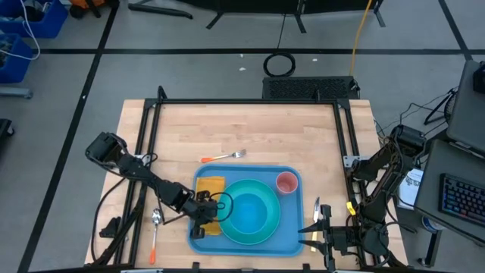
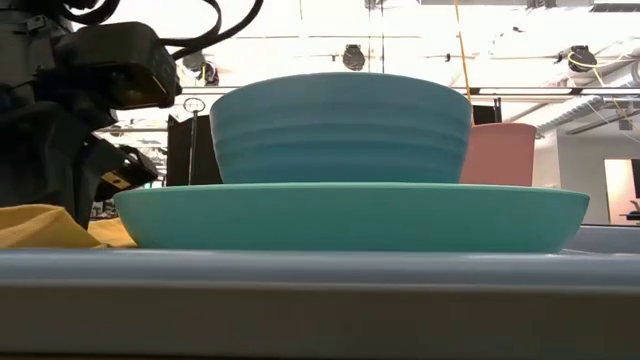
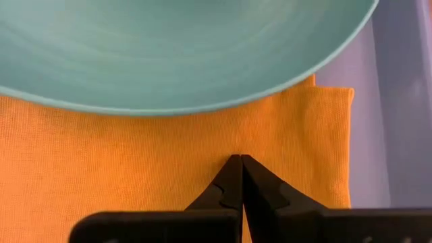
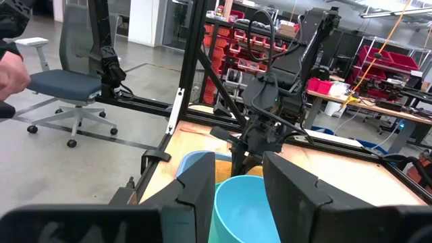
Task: Set up tray
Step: Put the yellow napkin on the blue serving tray to the left of the light blue plate
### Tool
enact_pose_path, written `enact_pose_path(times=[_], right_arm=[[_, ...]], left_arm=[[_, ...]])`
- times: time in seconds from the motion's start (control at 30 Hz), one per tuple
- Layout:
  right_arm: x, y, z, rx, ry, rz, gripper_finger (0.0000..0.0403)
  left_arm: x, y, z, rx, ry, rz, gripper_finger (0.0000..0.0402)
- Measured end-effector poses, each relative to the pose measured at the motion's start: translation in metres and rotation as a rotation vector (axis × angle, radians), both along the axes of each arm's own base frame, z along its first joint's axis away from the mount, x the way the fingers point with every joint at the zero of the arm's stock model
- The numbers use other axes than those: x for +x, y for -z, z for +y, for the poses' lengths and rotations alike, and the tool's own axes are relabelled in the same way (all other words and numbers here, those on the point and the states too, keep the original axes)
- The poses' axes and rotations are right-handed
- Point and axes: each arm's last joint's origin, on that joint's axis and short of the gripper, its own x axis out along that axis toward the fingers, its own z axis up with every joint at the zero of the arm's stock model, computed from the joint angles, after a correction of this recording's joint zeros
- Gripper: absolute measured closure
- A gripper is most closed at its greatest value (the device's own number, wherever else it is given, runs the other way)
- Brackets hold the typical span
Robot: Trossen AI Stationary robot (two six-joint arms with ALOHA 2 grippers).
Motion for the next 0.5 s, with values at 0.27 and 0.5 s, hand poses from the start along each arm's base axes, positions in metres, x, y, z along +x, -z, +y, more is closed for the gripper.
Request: enact_pose_path(times=[0.27, 0.5], right_arm=[[0.0, 0.0, 0.0, 0.0, 0.0, 0.0, 0.0289], [0.0, 0.0, 0.0, -0.001, 0.0, 0.0, 0.0289]], left_arm=[[-0.0007, 0.0003, -0.0006, -0.019, 0.005, 0.014, 0.0399], [-0.0012, -0.0037, 0.0002, -0.02, -0.006, -0.004, 0.0386]])
